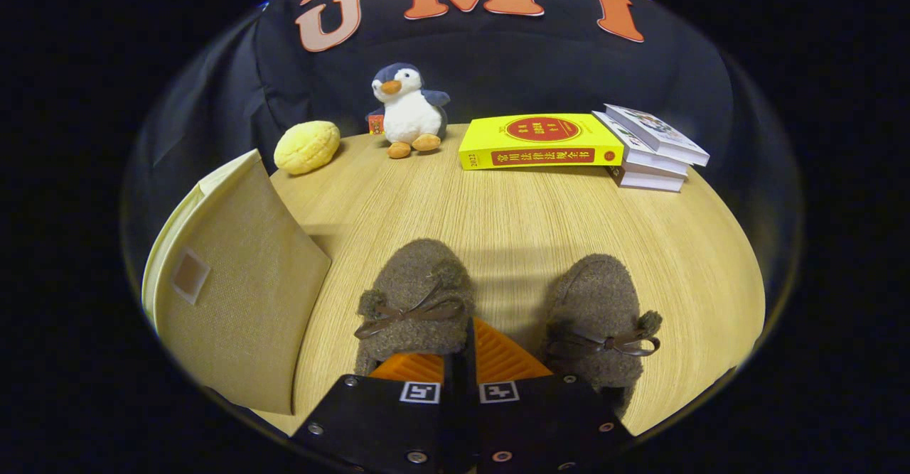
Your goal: Open the storage box then place both shoes into the box .Put the left shoe in first, then the right shoe, with the right side of both shoes facing outward in a uniform manner.
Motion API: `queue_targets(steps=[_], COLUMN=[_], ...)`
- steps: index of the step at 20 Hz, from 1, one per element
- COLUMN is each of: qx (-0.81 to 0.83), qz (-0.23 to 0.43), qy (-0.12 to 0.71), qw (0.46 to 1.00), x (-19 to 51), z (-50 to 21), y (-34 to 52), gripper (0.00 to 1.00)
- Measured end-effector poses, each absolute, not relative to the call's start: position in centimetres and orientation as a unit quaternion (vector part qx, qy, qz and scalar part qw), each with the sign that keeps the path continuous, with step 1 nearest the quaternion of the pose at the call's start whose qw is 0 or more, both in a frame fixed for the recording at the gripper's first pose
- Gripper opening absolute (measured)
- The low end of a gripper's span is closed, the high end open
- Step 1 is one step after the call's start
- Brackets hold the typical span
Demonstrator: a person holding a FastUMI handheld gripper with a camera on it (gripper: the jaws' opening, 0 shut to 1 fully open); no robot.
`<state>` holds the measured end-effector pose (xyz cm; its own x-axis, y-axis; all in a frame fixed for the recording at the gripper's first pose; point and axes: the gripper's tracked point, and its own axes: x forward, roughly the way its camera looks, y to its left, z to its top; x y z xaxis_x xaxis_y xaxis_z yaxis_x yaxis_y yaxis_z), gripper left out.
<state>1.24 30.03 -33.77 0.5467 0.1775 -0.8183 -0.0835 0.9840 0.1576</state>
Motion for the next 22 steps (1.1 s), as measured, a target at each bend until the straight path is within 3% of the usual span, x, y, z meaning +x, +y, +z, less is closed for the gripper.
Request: queue_targets(steps=[6,17,22], qx=[0.072,0.119,0.102], qz=[0.087,0.123,0.168], qy=[0.461,0.364,0.379], qw=[0.880,0.916,0.904], x=[1.6,5.5,4.7], z=[-28.9,-11.8,-9.9], y=[32.3,38.6,43.8], gripper=[0.03,0.03,0.03])
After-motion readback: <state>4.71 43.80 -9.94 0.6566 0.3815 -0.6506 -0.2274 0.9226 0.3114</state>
